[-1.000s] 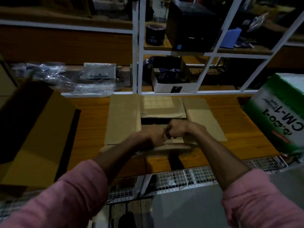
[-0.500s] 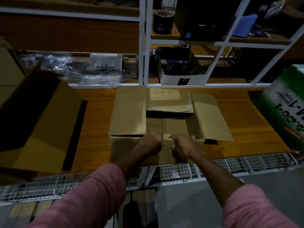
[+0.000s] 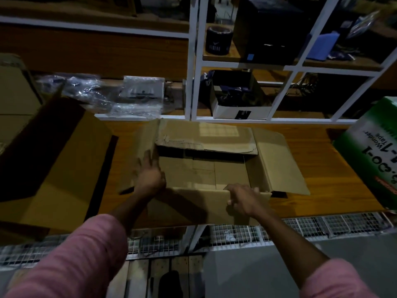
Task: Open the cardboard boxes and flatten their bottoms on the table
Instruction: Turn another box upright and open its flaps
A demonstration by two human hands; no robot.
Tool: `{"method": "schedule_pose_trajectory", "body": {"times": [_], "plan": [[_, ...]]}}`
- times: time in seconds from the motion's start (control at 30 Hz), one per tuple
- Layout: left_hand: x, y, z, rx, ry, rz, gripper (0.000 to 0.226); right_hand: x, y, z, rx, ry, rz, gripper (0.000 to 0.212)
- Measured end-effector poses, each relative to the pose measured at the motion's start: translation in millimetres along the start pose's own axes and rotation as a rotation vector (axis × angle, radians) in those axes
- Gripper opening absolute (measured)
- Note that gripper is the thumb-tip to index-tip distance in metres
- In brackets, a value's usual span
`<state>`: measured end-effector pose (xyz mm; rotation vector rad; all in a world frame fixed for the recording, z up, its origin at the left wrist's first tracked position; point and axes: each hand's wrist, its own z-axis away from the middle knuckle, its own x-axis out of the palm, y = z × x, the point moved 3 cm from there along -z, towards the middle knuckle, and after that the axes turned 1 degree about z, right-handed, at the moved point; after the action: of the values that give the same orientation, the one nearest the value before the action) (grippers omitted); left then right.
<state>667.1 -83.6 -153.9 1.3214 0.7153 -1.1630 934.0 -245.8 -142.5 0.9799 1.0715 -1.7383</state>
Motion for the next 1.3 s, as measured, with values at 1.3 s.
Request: {"method": "schedule_pose_trajectory", "body": {"times": [1.3], "plan": [[-8, 39, -70, 0.378, 0.238, -0.287, 0.079, -44, -106, -126, -0.257, 0.365, 0.018, 0.088]]}}
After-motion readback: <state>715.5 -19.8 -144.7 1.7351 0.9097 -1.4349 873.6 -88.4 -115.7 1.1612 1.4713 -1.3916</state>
